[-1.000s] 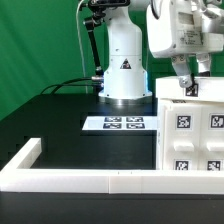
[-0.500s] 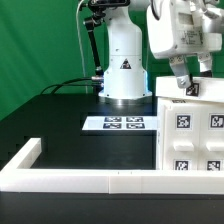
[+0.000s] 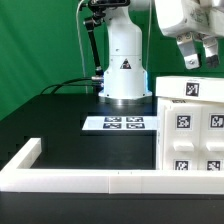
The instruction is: Assemble cabinet
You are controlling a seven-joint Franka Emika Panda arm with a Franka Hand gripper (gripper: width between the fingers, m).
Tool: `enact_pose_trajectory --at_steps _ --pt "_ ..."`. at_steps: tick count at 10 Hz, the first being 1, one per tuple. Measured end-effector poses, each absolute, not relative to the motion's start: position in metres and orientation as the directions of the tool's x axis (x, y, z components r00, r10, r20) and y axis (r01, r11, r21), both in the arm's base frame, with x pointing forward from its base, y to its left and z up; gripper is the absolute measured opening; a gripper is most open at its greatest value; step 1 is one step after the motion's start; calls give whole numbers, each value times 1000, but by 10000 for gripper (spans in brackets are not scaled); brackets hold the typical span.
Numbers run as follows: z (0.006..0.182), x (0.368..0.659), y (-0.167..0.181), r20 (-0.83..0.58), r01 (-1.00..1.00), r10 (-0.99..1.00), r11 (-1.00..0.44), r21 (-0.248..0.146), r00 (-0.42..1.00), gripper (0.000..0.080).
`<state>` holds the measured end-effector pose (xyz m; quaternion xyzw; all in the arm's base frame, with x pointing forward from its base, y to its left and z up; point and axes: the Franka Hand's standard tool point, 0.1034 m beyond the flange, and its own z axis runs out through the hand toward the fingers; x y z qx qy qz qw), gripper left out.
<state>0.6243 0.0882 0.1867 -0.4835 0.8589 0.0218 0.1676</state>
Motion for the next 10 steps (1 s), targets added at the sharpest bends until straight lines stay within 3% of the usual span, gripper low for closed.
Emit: enact_pose_trajectory --at_steps 3,5,7,10 --pt "184 623 88 -283 -892 -883 426 -152 -374 797" --pt "189 626 94 -236 -968 -962 179 -177 -135 797" --pt "191 628 95 -175 -968 -974 -98 -232 141 797" --pt "192 632 97 -108 -888 -903 -379 -259 417 797"
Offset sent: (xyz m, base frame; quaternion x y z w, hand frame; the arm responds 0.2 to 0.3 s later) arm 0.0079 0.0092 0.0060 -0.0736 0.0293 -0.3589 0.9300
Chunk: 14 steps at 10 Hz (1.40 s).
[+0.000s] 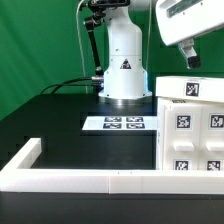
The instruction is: Assemble cabinet
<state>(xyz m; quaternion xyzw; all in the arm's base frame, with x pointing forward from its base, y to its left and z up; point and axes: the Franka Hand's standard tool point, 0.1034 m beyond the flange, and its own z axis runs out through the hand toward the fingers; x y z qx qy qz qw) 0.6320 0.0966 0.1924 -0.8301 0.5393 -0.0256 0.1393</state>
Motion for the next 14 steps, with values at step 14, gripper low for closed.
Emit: enact_pose_trajectory --at_steps 14 --pt "180 630 93 121 187 180 -981 -49 976 797"
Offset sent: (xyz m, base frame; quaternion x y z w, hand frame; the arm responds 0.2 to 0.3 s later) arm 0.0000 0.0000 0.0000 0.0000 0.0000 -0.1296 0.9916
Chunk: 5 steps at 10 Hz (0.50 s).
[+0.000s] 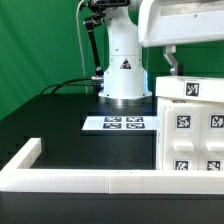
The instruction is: Assemble cabinet
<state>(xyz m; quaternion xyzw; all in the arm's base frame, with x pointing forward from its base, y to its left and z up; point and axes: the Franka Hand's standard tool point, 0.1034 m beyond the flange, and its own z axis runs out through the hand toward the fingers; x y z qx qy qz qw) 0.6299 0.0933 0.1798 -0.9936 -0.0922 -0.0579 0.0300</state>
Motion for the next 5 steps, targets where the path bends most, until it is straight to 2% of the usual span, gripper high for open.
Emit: enact_pose_trajectory --at_steps 2,5 --pt "179 630 91 122 275 269 -961 -29 955 797" --pt "176 627 94 104 507 505 -862 16 857 797"
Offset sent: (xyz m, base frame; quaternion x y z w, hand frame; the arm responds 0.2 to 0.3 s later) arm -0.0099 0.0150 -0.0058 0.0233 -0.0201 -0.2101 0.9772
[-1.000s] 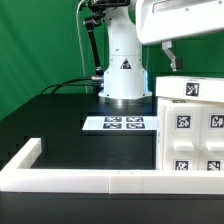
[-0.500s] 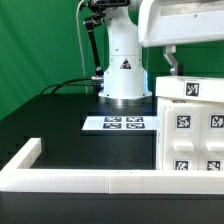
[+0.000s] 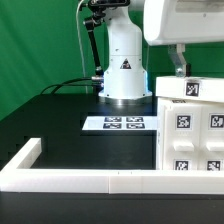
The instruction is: Assemble cabinet
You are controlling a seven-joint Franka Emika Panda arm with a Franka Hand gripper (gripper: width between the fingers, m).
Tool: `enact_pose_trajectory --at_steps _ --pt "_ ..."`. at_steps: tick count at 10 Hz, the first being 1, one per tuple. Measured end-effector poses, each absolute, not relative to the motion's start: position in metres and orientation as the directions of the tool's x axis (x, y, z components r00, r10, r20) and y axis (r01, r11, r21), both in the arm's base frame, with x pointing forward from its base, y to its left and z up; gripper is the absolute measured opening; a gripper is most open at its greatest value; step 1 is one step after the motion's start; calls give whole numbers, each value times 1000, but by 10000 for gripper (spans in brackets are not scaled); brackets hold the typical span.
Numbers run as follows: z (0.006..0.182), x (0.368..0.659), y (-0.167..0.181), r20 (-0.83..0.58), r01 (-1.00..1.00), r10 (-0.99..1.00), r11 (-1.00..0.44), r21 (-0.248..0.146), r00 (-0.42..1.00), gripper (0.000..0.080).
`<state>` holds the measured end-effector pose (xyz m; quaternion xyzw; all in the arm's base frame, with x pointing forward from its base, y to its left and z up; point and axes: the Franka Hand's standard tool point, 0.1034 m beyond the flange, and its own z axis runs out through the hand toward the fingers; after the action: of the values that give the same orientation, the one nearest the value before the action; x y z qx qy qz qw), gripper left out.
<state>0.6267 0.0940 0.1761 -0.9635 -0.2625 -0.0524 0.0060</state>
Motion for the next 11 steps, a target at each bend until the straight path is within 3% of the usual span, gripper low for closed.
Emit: enact_pose_trajectory --at_steps 4,8,9,10,11 --pt "169 622 91 52 722 725 -689 57 687 797" --pt "156 619 86 37 706 708 -706 53 705 797" --pt "156 620 87 44 691 693 -720 59 719 671" --pt "155 620 87 41 687 689 -724 59 723 671" --pt "156 620 85 41 683 686 -728 59 727 558"
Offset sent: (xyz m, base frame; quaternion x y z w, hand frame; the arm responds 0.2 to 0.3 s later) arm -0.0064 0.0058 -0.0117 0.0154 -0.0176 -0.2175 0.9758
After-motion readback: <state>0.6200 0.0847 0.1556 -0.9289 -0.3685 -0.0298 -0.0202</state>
